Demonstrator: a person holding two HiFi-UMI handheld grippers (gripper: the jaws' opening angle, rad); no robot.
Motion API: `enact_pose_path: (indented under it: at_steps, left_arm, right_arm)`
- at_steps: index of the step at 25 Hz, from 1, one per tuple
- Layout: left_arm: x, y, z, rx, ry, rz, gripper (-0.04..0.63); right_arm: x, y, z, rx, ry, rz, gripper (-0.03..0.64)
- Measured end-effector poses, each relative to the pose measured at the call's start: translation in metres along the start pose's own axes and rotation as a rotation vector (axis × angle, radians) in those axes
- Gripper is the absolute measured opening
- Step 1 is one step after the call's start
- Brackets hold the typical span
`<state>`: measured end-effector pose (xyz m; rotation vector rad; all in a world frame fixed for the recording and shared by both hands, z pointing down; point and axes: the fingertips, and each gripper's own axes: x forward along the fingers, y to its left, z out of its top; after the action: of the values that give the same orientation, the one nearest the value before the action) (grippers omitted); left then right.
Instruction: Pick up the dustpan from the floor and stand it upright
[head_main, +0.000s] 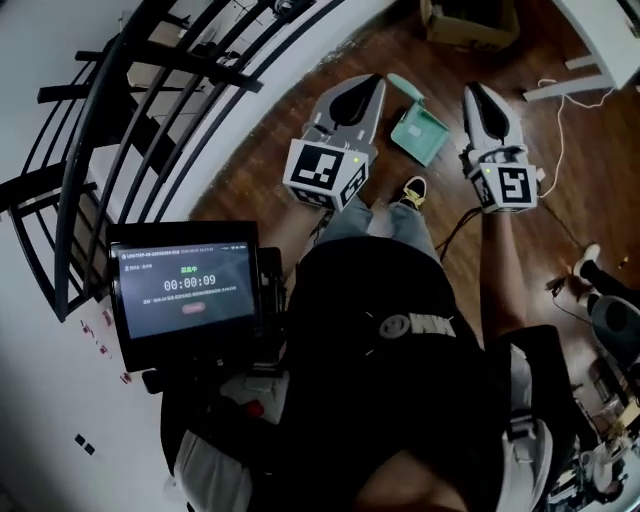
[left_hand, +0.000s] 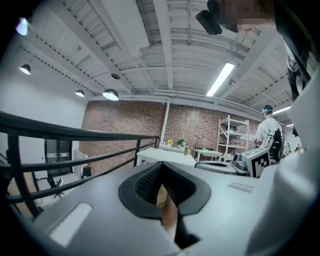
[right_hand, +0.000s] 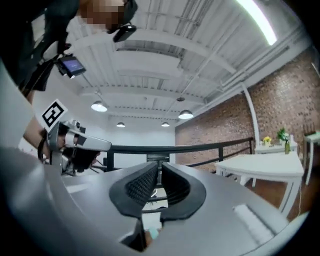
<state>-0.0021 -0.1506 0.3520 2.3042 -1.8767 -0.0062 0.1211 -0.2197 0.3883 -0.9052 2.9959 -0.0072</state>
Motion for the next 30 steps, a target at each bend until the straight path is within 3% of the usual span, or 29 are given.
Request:
enact_pose_path:
  at_steps: [3,5,12,30]
  left_arm:
    - [0.003,-0.023,-0.009,0.022,-0.012,0.001,0.019]
    - [0.007,-0.030,-0.012,0.044,-0.018,-0.012,0.019]
    - [0.022,-0.033,-0.019,0.022,-0.010,-0.007,0.020]
    - [0.056,-0.043,0.003,0.086,-0.069,-0.030,0.019]
  right_arm:
    - [-0.010,0.020,-0.031,0.170,0.018,-0.009,0.019]
    - [-0.008,0.035,-0.040,0.200,0.022,0.012,0.005]
    - [0.002,0.037,-0.029,0.219,-0.023,0.061,0.003]
    - [0.022,0.010,-0.013,0.143,-0.075,0.090,0.002]
